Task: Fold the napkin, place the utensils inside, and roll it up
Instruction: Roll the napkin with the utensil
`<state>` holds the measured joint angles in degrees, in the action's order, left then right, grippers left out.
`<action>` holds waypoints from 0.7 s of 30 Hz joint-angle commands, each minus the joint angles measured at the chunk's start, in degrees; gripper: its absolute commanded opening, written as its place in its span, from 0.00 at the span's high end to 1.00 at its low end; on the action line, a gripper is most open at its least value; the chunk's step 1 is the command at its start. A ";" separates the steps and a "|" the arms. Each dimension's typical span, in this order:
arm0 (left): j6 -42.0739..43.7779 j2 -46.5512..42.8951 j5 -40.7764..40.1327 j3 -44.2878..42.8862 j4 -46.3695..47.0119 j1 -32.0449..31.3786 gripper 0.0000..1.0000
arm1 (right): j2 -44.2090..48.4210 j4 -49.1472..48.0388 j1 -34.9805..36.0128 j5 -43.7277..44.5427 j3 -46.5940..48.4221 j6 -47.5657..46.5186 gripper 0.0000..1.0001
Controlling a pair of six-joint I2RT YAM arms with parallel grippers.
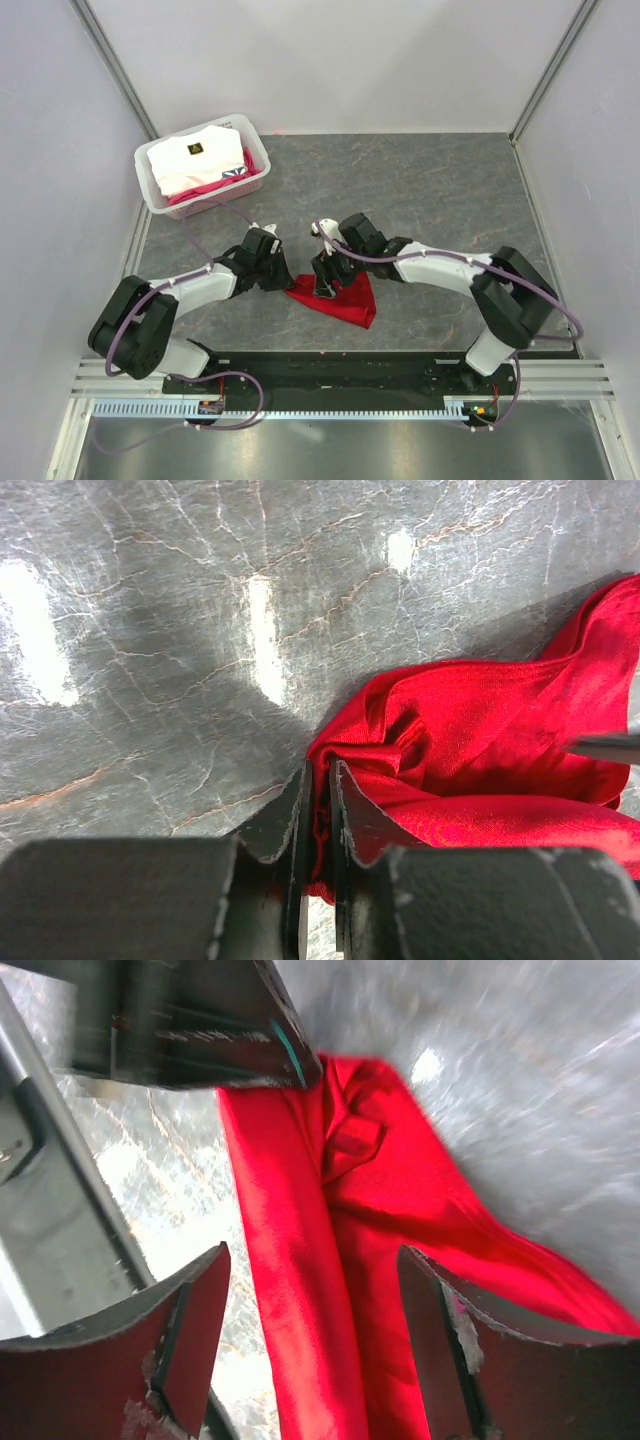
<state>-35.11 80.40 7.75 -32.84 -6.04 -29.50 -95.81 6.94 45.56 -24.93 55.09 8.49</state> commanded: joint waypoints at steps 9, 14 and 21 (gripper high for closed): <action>0.84 4.24 2.36 -3.54 -11.18 -0.47 0.86 | 9.16 -4.04 20.34 35.54 -5.87 -9.44 0.21; 0.92 4.06 2.89 -3.90 -11.62 -0.47 0.86 | 5.38 -4.83 24.66 41.62 -6.14 -10.34 0.20; 1.01 3.89 3.24 -4.16 -11.89 -0.47 0.86 | 0.28 -5.62 24.66 41.45 -4.99 -11.92 0.23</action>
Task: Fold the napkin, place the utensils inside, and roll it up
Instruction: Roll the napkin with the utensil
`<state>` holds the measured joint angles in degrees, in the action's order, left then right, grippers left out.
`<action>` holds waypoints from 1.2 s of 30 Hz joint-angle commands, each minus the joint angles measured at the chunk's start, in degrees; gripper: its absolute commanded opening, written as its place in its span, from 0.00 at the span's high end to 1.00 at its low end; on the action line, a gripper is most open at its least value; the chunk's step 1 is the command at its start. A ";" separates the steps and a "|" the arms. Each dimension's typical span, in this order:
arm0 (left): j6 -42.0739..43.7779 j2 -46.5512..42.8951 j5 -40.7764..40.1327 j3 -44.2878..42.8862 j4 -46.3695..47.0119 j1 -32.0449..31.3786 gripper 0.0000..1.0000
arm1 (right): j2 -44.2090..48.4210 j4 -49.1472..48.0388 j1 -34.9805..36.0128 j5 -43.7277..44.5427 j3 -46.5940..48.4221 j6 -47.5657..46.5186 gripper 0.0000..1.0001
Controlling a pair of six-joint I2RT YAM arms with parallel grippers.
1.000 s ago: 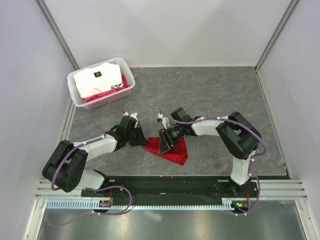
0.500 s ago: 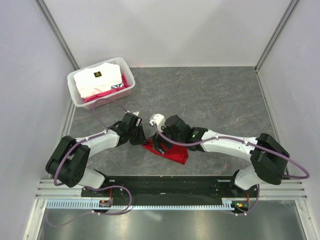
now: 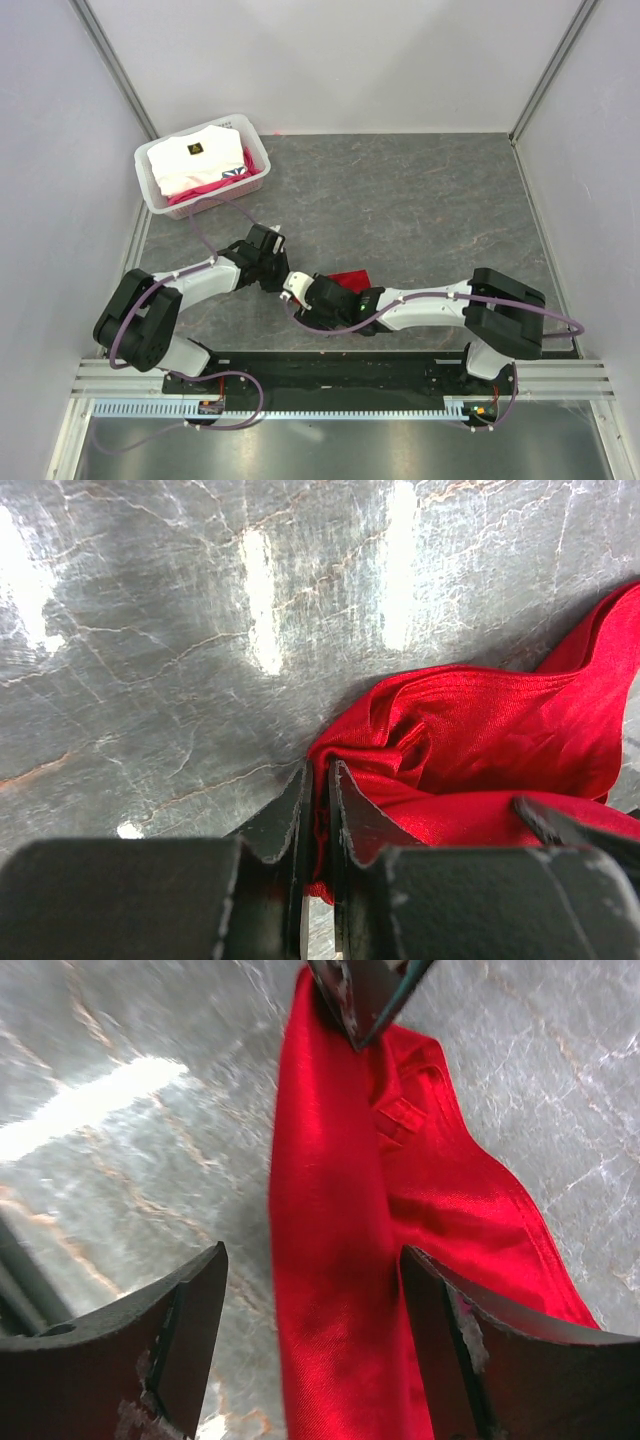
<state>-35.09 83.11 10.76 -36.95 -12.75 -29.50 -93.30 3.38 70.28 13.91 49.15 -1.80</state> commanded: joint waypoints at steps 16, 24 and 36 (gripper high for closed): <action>0.73 -10.86 -1.27 2.49 -6.23 5.50 0.27 | -1.01 -10.48 -7.34 -21.01 -7.56 8.30 0.77; -2.00 -21.40 -1.63 11.01 2.09 6.38 0.24 | -2.15 -24.64 -16.49 -41.40 -13.90 15.95 0.79; -5.60 -32.31 3.73 22.53 19.86 6.47 0.25 | -11.73 -37.74 -24.93 -54.42 -15.75 22.28 0.80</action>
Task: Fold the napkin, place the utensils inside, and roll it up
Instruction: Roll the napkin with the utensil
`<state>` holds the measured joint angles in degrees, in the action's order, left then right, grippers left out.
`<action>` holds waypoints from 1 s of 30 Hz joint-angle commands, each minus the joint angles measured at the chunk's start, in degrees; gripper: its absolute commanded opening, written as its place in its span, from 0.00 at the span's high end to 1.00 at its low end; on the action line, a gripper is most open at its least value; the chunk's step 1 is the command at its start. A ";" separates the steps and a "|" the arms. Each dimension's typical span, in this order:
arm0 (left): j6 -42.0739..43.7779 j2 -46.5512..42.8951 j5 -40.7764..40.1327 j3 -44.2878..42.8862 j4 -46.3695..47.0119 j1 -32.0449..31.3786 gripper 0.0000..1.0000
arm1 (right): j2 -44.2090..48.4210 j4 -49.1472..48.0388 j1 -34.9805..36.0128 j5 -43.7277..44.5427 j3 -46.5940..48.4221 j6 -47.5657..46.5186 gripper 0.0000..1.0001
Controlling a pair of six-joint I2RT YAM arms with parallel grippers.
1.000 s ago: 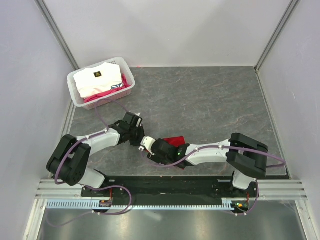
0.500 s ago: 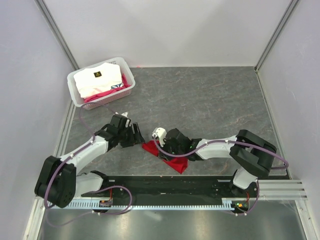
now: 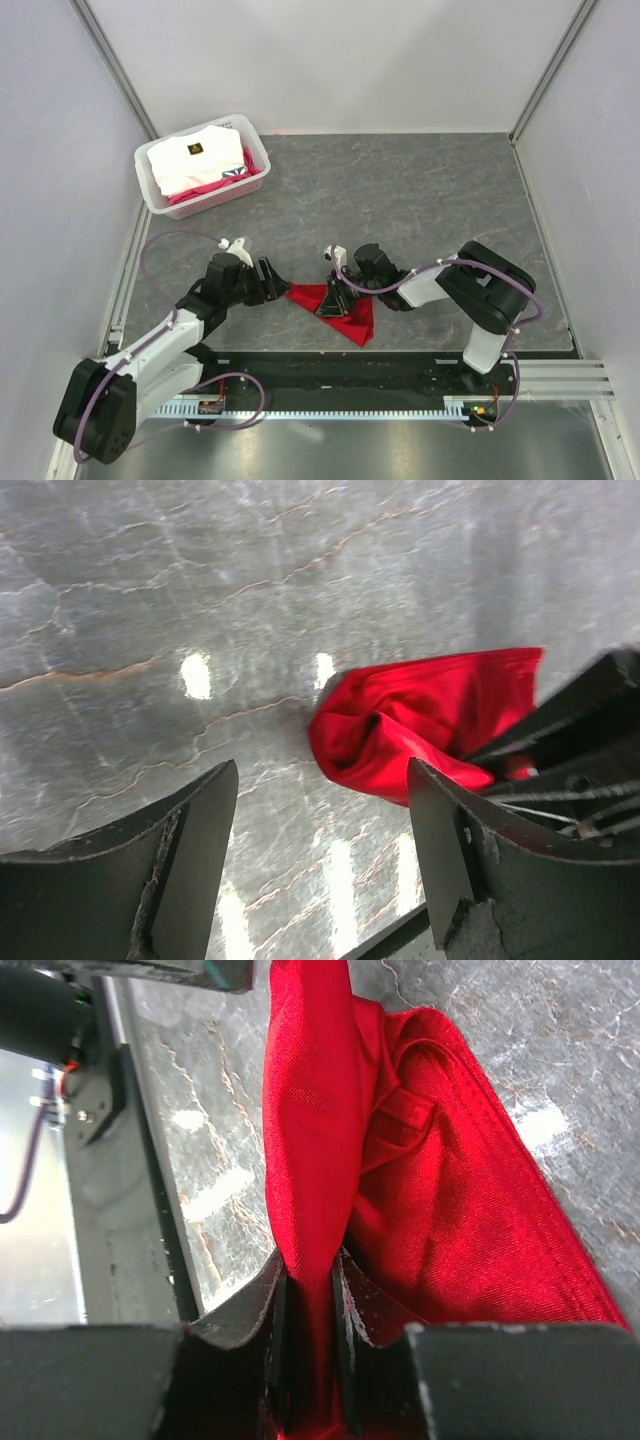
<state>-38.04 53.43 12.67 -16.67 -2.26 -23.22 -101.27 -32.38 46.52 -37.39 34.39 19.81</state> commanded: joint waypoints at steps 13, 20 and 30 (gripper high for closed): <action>-0.98 8.00 4.03 3.48 20.80 0.11 0.39 | -8.76 -1.81 -3.72 -6.38 0.06 0.31 0.80; -0.37 11.34 6.49 4.45 25.72 -0.07 0.48 | -9.47 0.56 -3.72 -6.12 1.03 -0.92 0.80; 1.57 18.37 8.86 3.14 28.19 -0.77 0.75 | -8.33 6.61 -3.72 -3.14 3.05 -3.11 0.74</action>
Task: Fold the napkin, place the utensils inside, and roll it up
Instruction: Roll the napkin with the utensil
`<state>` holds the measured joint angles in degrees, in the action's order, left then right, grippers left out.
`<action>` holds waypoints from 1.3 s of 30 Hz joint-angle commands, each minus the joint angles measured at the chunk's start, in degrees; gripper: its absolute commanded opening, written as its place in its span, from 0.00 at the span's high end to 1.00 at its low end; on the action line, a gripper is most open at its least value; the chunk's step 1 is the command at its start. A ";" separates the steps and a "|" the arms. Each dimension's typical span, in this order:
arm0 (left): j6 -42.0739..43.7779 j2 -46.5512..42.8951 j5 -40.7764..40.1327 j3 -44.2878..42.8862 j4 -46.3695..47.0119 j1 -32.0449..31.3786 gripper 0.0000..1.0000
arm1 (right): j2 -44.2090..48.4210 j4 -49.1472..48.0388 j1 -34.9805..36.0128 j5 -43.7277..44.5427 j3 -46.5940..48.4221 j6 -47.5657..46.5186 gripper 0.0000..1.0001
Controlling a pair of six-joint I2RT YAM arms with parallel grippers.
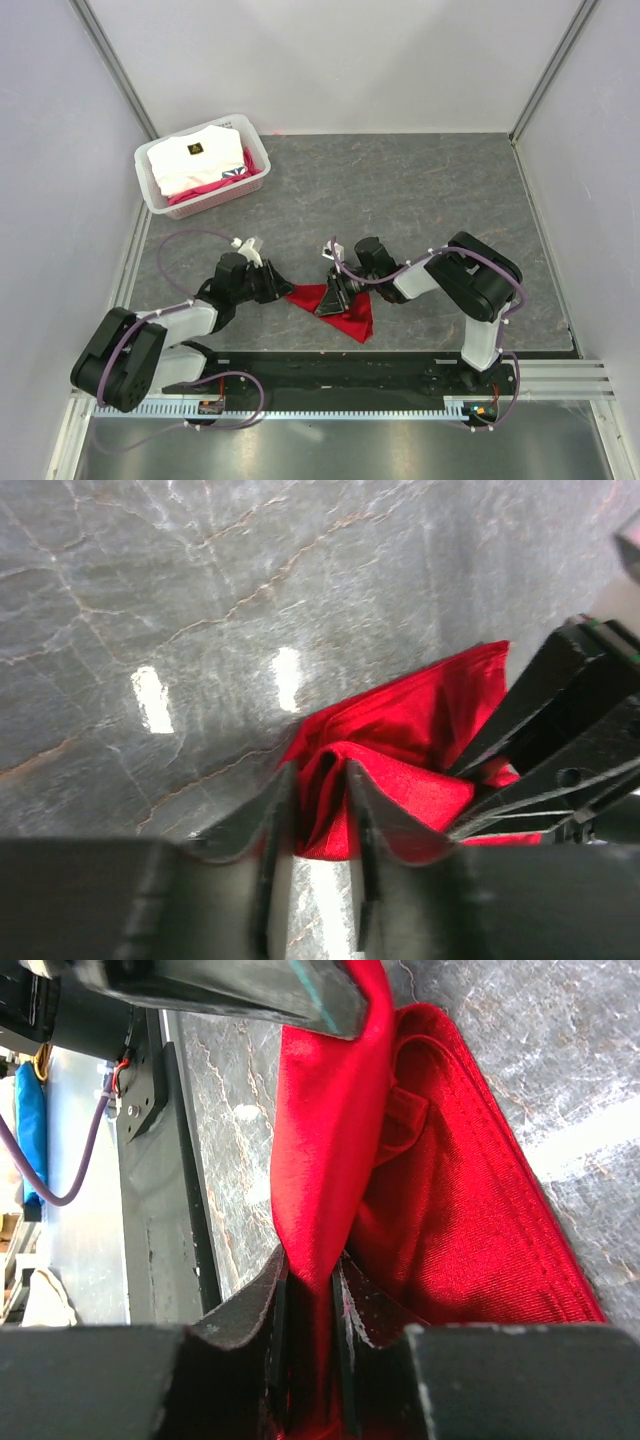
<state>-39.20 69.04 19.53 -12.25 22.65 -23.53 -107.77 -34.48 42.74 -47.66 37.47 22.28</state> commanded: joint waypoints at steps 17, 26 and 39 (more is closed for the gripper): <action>8.61 13.76 1.04 -15.60 -19.13 -1.87 0.98 | 16.61 36.50 4.01 29.80 9.55 -15.60 0.25; 8.17 17.01 -0.28 -22.19 -30.20 -2.40 0.98 | 24.97 39.75 17.98 54.67 7.35 -20.52 0.22; 8.00 18.15 0.25 -23.61 -31.62 -2.49 0.98 | 18.56 38.96 20.10 56.54 6.56 -21.14 0.27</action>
<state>-33.78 85.78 20.67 -35.33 -4.62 -25.54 -87.85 5.23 62.57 7.88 43.99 2.52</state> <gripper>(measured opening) 0.042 0.752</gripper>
